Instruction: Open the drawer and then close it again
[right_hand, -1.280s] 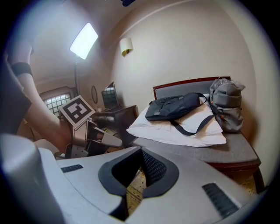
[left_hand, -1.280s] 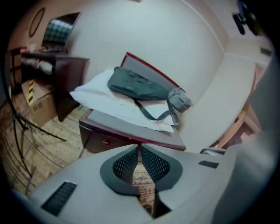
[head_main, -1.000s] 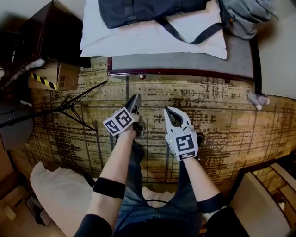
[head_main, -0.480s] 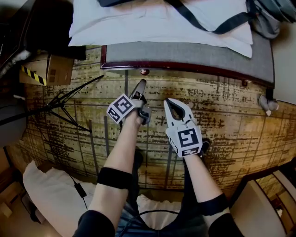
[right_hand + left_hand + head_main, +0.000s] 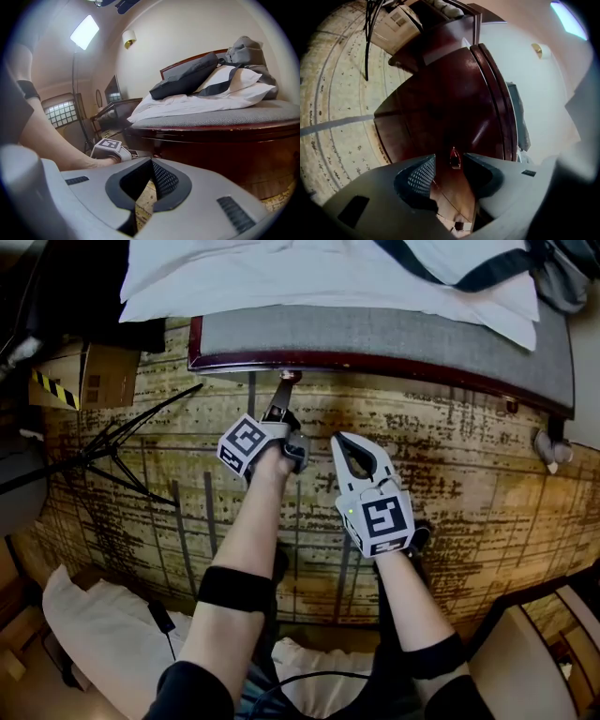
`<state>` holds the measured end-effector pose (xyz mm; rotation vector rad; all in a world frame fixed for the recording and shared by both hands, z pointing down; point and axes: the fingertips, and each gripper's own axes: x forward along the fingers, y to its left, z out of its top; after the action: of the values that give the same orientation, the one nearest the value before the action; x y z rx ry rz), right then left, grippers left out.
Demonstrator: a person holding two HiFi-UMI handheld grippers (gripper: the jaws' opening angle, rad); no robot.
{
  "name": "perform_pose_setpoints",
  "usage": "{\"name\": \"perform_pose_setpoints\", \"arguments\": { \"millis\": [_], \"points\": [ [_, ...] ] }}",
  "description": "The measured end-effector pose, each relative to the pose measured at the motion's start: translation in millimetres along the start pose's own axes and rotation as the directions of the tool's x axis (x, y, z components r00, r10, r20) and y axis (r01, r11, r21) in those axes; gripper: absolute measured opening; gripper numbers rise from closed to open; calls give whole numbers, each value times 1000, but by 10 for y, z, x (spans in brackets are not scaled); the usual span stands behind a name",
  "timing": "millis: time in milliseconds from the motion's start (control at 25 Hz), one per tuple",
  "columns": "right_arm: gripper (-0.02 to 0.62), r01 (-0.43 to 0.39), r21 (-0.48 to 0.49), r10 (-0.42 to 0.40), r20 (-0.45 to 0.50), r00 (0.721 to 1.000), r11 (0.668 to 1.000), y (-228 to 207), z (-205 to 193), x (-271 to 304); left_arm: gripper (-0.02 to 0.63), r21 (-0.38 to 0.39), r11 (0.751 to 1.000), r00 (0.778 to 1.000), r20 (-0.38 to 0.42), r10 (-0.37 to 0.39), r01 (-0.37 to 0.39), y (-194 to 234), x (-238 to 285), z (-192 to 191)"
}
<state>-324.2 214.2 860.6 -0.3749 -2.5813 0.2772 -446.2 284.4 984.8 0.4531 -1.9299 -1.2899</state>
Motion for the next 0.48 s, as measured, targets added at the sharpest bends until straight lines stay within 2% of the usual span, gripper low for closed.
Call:
{"name": "perform_pose_setpoints", "arguments": {
  "millis": [240,480],
  "points": [
    [2,10,-7,-10,-14,1000,1000,-60,-183,12,185,-30,996,996,42,-77,79,-22,90,50],
    [2,16,3,-16,-18,1000,1000,-108,-243,1,143,-91,981,982,93,-164,173,-51,108,47]
  ]
}}
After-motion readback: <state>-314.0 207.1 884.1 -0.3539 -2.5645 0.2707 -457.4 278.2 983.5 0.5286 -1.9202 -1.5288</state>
